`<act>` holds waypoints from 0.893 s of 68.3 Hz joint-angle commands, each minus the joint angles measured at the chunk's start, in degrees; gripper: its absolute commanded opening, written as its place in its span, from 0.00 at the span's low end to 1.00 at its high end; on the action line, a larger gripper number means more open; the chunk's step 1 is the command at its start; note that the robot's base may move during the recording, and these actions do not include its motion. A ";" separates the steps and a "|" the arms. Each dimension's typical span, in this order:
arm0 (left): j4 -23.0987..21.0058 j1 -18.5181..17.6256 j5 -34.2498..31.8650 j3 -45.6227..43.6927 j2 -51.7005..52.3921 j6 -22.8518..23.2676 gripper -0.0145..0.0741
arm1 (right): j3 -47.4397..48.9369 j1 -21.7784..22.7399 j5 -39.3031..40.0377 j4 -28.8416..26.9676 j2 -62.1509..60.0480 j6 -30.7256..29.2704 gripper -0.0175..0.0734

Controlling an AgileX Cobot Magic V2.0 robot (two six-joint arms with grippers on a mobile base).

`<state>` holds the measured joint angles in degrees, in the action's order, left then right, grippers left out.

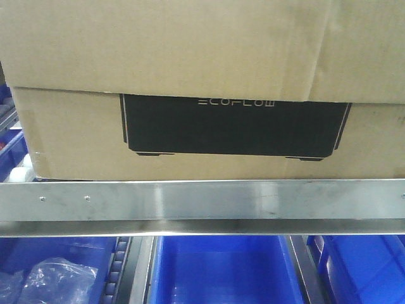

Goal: Grab box from left shelf to table start
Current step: 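Clamp the cardboard ECOFLOW box side walls with both grippers on the shelf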

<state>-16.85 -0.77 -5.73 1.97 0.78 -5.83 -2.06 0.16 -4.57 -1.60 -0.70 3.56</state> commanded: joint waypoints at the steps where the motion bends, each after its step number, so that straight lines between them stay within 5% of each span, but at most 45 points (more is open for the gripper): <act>1: -4.14 -0.10 -10.85 -2.15 0.46 0.41 0.05 | 1.35 -0.08 5.24 -0.12 -0.67 -0.30 0.25; 6: -3.63 -0.10 -8.52 -6.32 -0.38 0.41 0.05 | 1.35 -0.08 5.30 -0.12 -0.68 -0.30 0.25; 18: 3.60 -0.10 10.54 -21.61 -6.67 0.41 0.05 | 1.35 -0.08 5.42 -0.12 -0.68 -0.30 0.25; 34: 4.13 -0.10 25.95 -37.97 -19.57 -0.09 0.09 | 1.35 -0.08 5.47 -0.12 -0.68 -0.30 0.25; 45: 3.74 -0.10 35.11 -45.63 -29.40 -1.05 0.32 | 1.35 -0.08 5.47 -0.12 -0.68 -0.30 0.25; 53: -1.27 -1.37 37.30 -50.81 -36.07 -6.09 0.58 | 1.35 -0.08 5.47 -0.12 -0.68 -0.30 0.25; 61: -5.62 -3.91 39.05 -56.63 -42.62 -6.19 0.67 | 1.35 -0.08 5.47 -0.12 -0.68 -0.30 0.25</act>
<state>-18.34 -2.91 35.78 -49.22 -38.04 -11.30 -2.06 0.16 -4.48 -1.60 -0.70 3.56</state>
